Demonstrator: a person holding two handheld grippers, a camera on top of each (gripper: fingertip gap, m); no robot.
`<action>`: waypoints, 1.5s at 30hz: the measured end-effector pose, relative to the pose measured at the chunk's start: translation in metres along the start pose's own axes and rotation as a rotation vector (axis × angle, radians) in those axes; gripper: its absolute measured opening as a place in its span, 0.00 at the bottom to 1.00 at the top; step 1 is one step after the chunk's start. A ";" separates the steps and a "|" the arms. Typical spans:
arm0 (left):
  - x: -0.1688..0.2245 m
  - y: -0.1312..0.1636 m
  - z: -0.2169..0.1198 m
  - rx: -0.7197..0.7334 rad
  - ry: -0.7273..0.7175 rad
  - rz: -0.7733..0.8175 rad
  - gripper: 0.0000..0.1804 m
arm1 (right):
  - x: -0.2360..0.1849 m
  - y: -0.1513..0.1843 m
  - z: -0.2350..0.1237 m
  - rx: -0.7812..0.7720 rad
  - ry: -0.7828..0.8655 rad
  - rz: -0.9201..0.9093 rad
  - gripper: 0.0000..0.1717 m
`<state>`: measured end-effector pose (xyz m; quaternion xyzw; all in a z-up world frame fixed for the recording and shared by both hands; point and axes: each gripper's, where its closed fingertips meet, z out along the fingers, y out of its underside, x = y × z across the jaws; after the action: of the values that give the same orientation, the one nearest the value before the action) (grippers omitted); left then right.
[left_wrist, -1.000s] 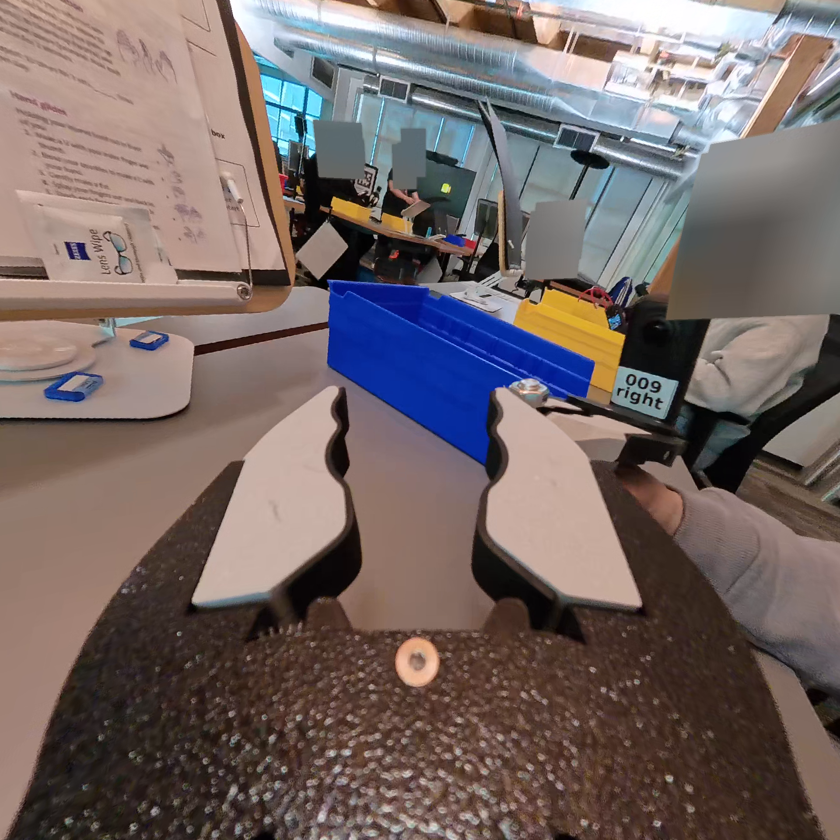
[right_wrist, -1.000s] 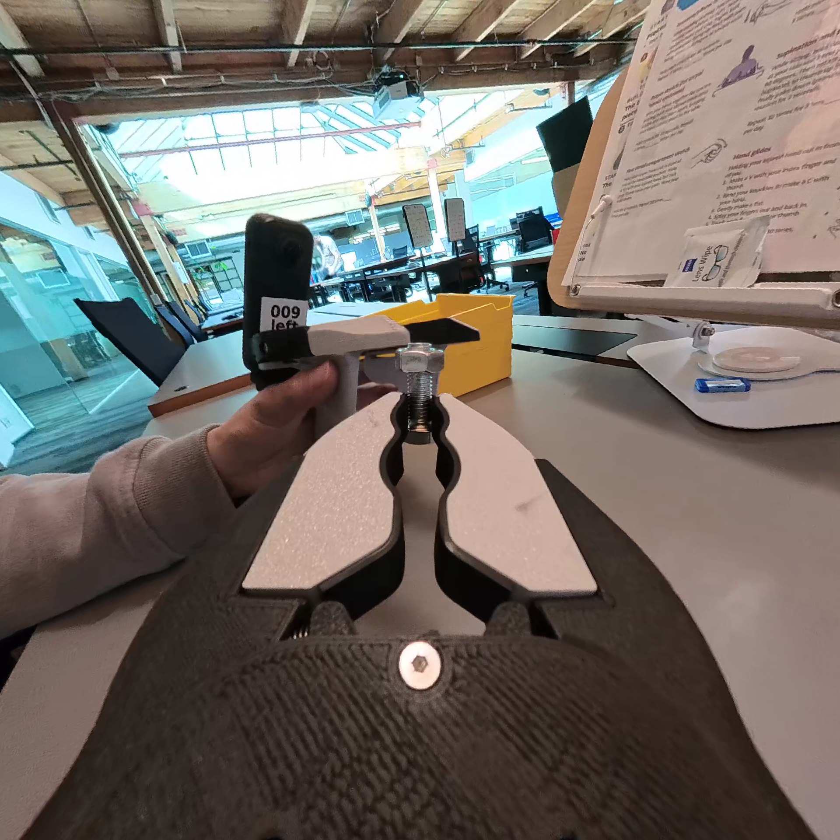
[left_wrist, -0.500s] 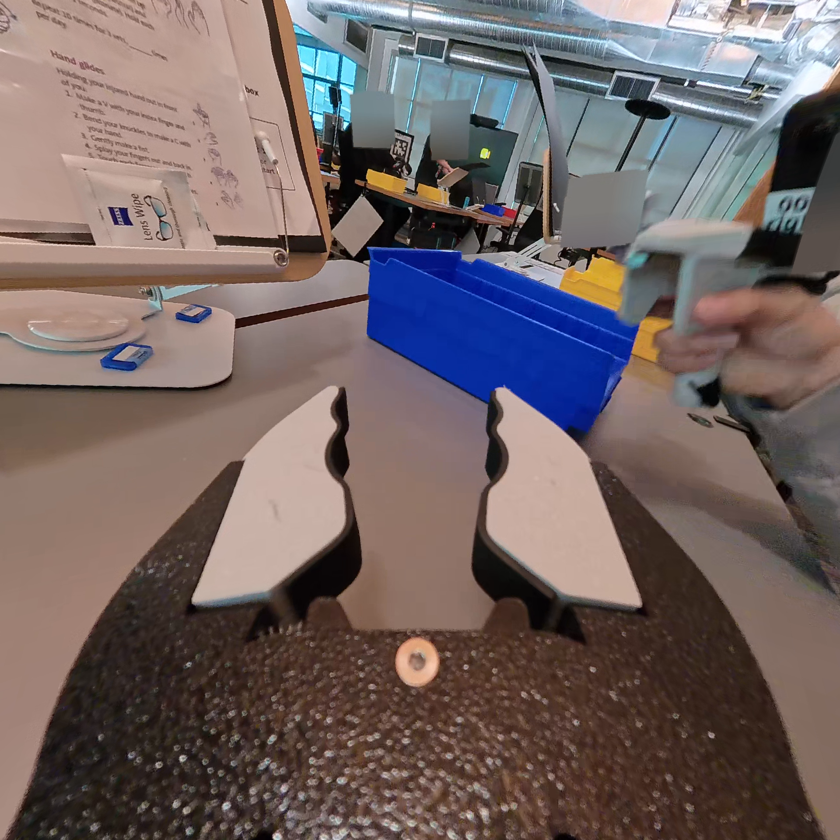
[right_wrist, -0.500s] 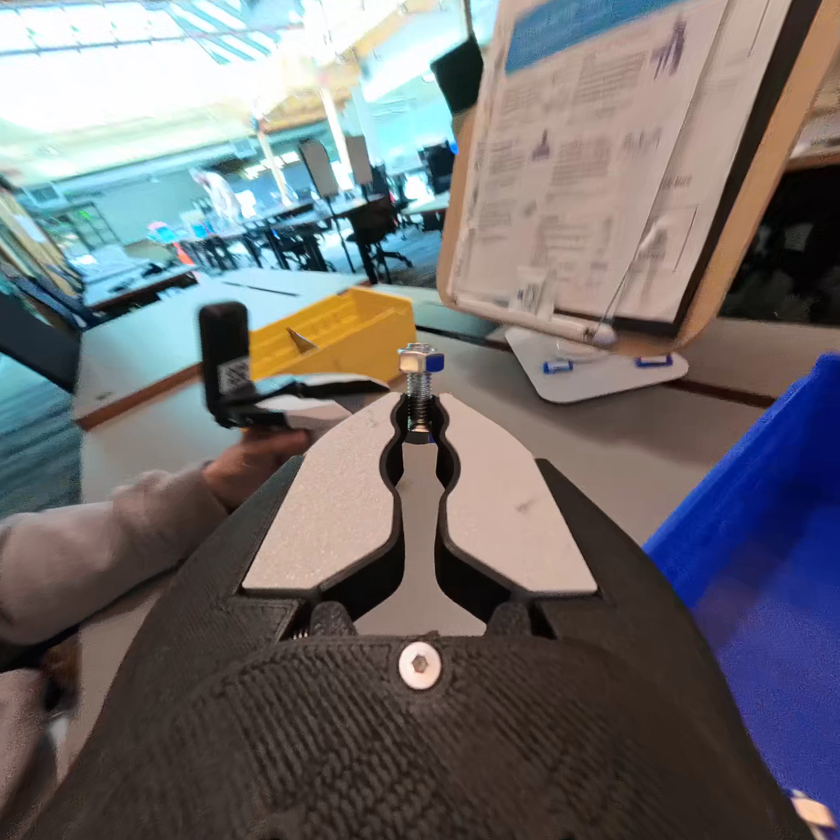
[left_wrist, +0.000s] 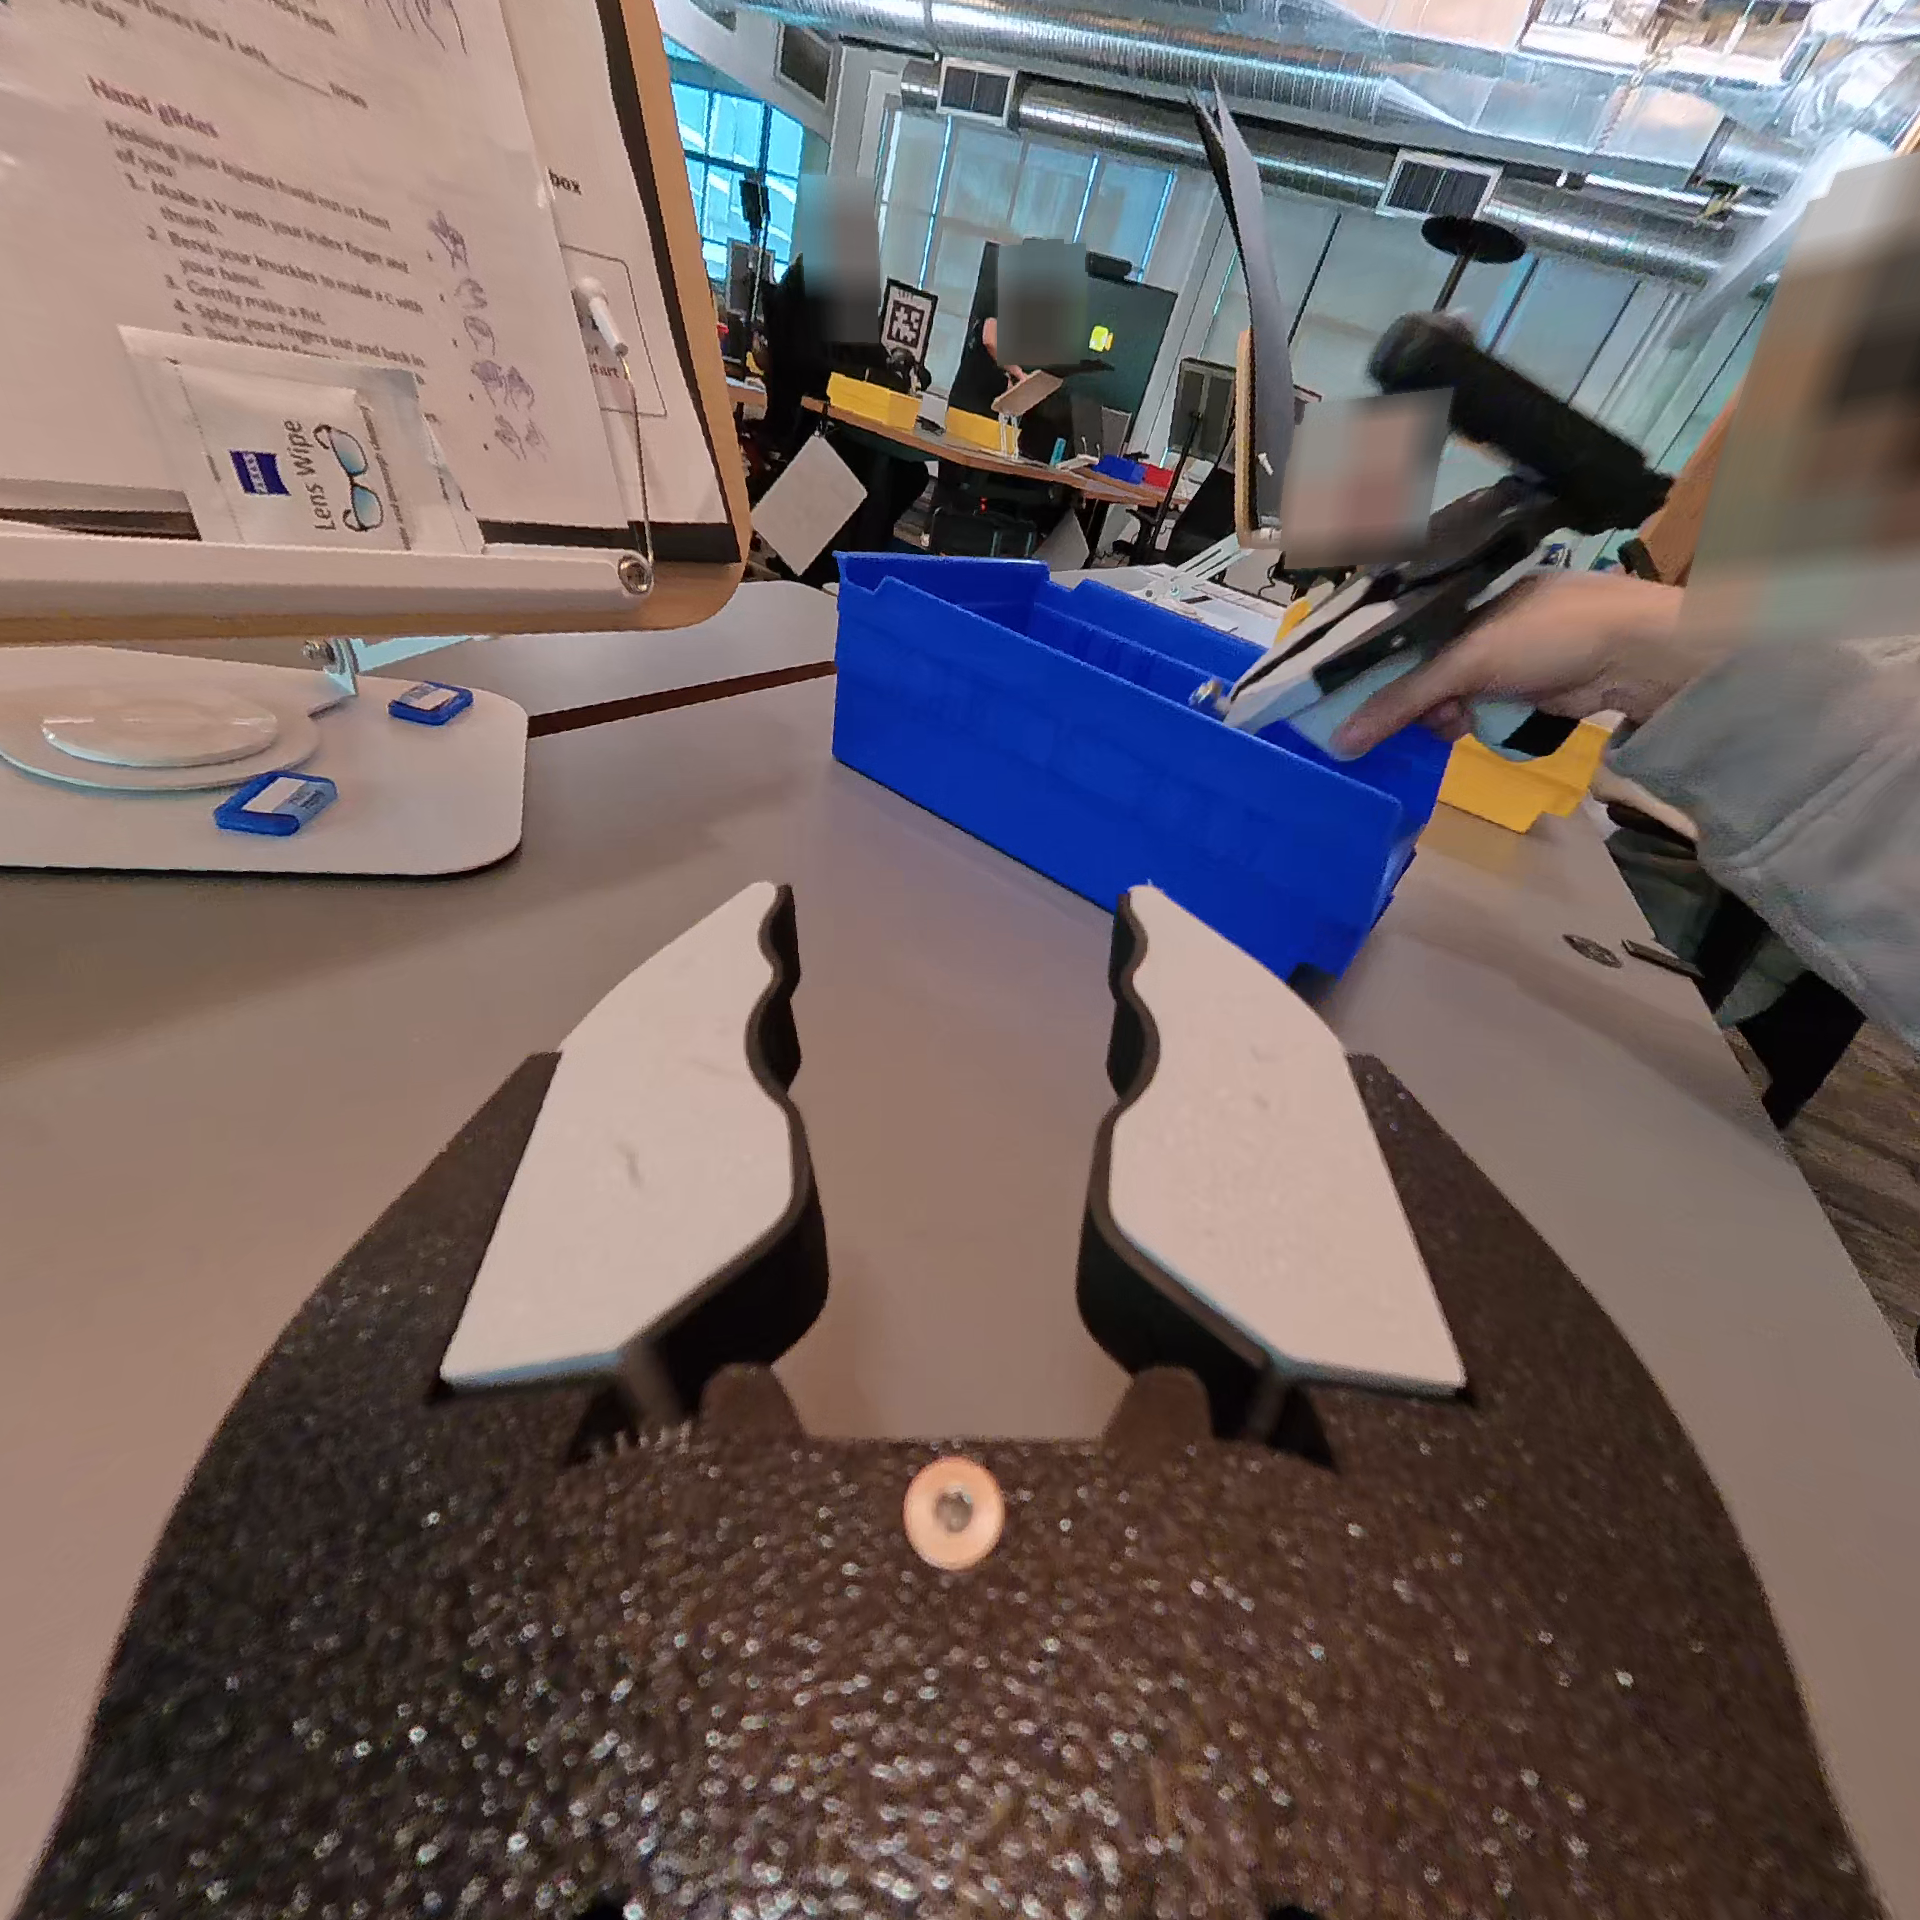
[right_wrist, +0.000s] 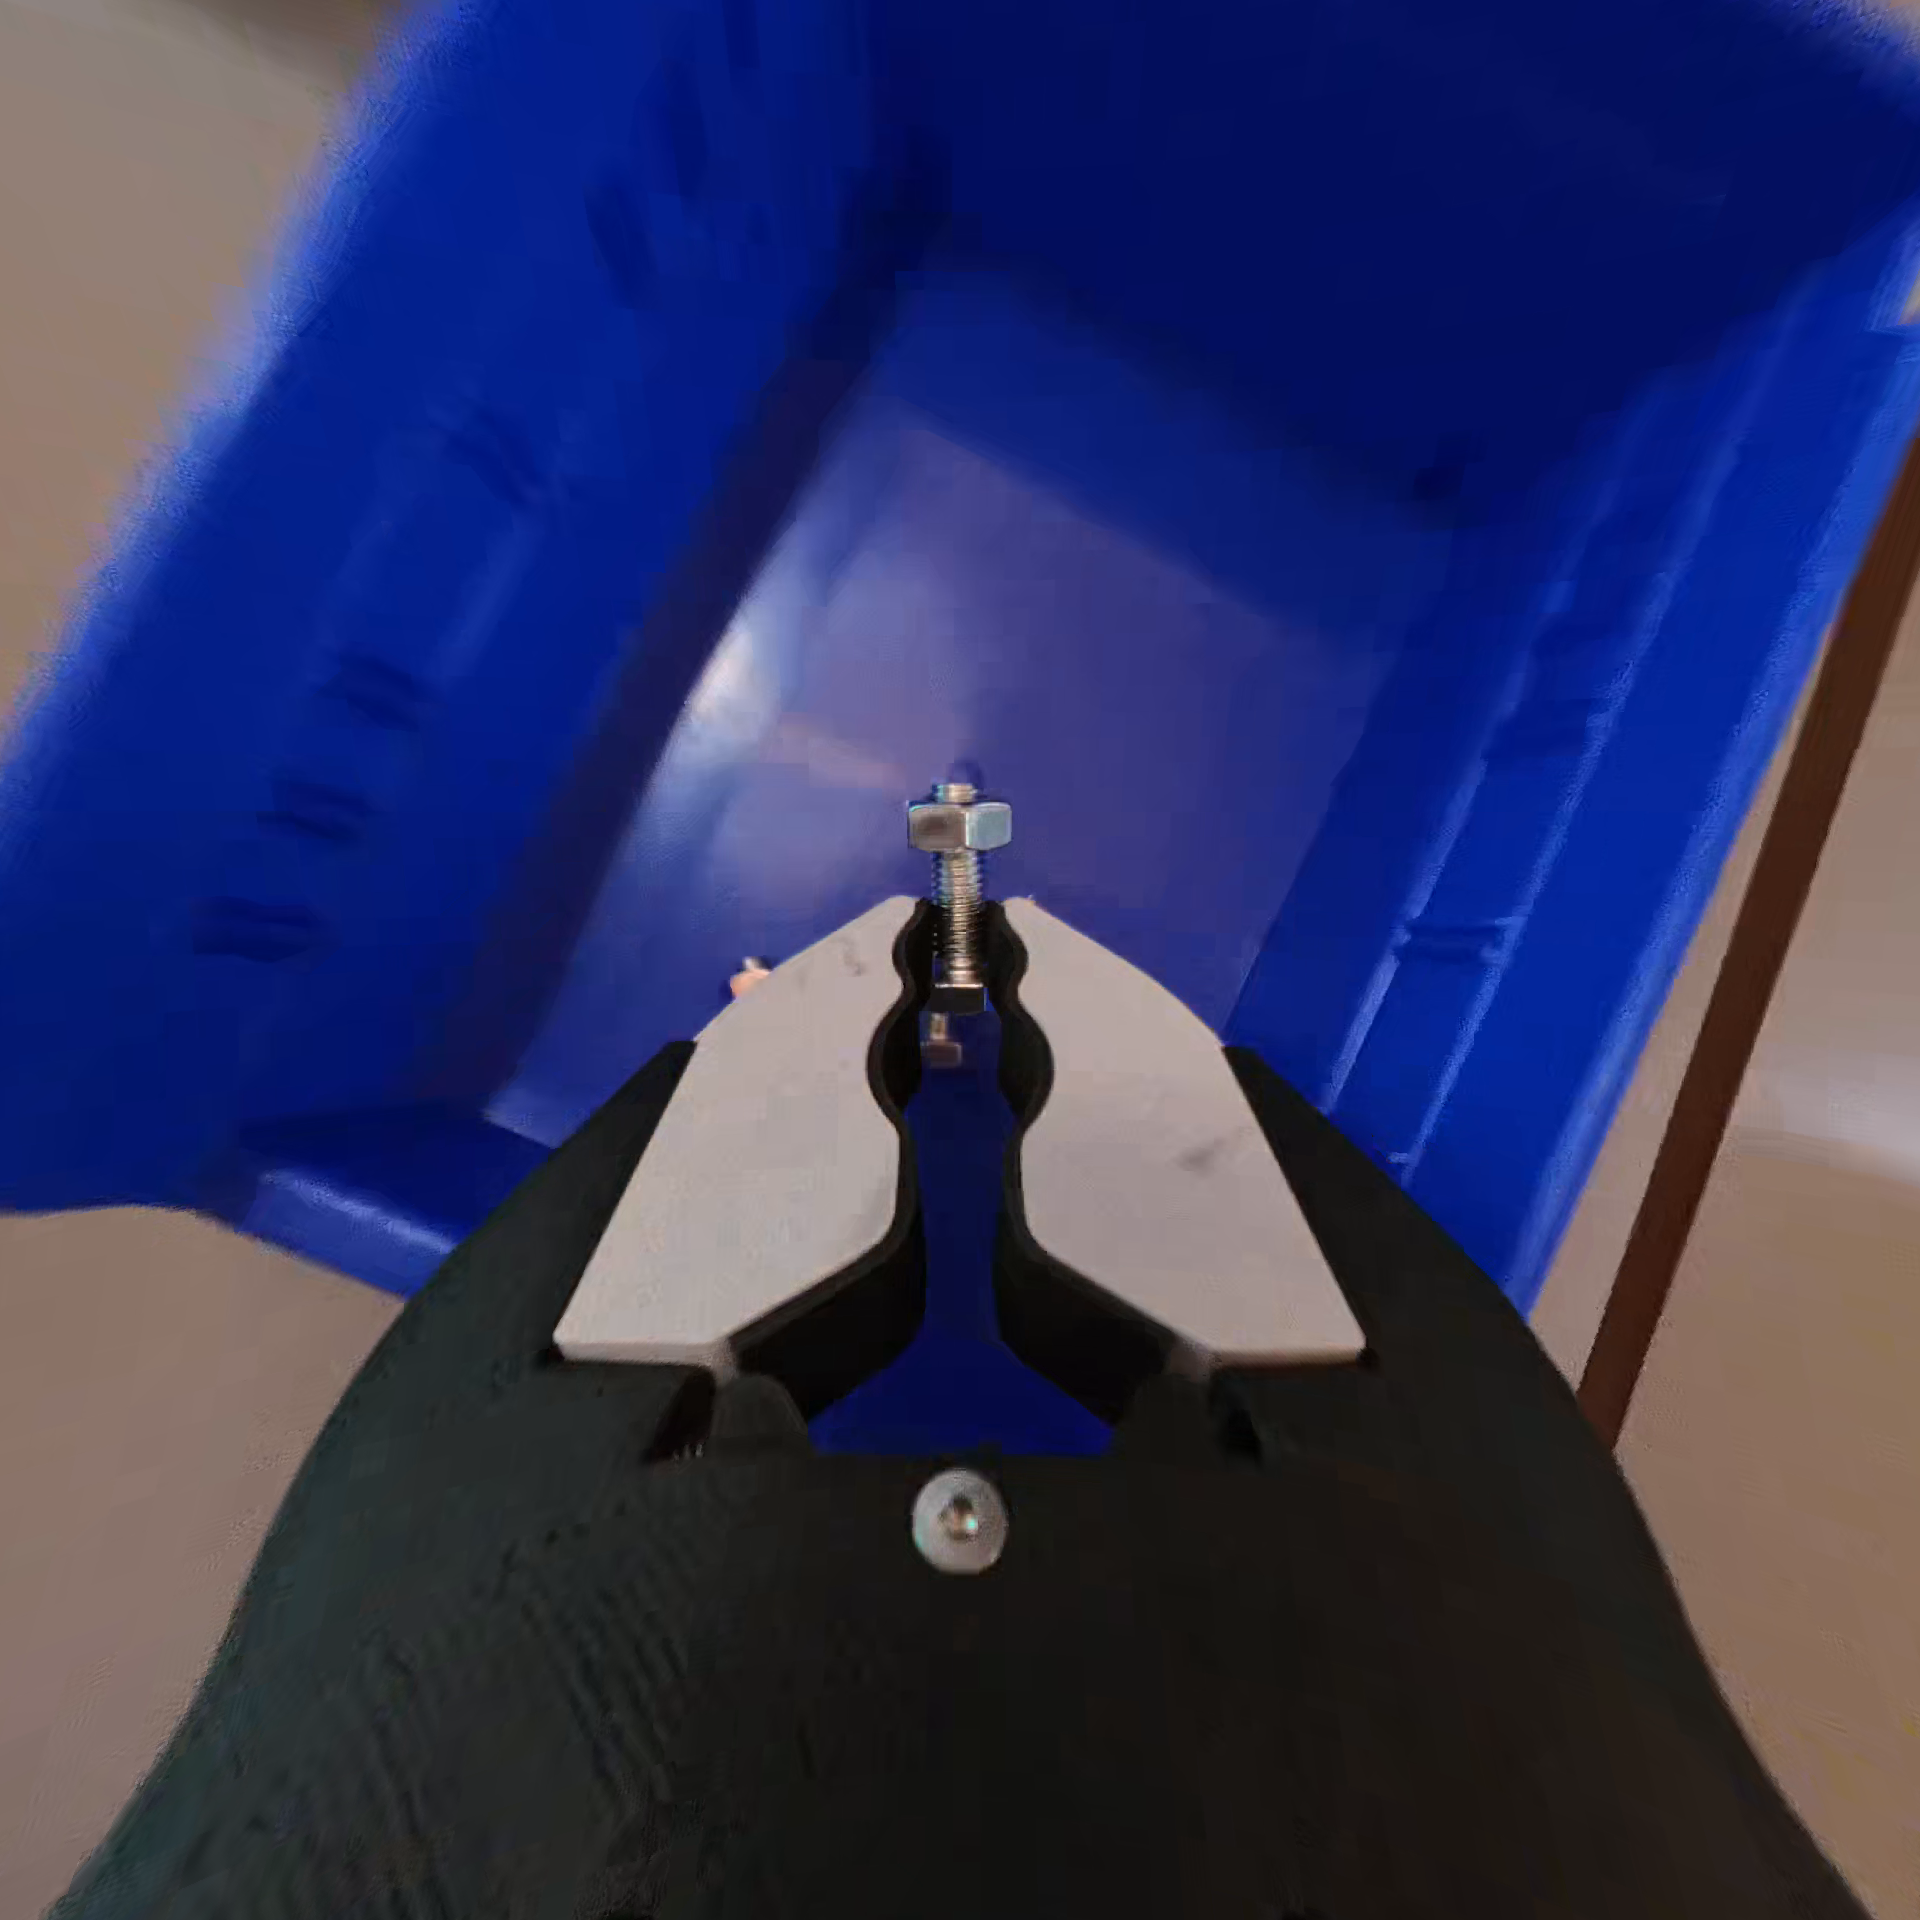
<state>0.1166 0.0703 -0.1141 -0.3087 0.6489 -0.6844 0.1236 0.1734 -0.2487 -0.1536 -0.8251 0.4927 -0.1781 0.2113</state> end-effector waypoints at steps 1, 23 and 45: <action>0.000 0.001 0.000 -0.003 0.006 -0.004 0.31 | 0.000 0.010 0.009 -0.073 0.014 -0.006 0.06; 0.023 -0.041 -0.016 0.059 0.060 -0.022 0.30 | -0.059 -0.074 -0.045 0.346 0.177 -0.174 0.38; -0.289 -0.019 -0.177 -0.802 -0.895 -0.610 0.20 | -0.296 -0.105 -0.012 1.048 -0.347 -0.300 0.44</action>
<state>0.2429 0.3812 -0.1661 -0.7539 0.6229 -0.2009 0.0577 0.1117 0.0573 -0.1138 -0.6881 0.1740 -0.2887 0.6426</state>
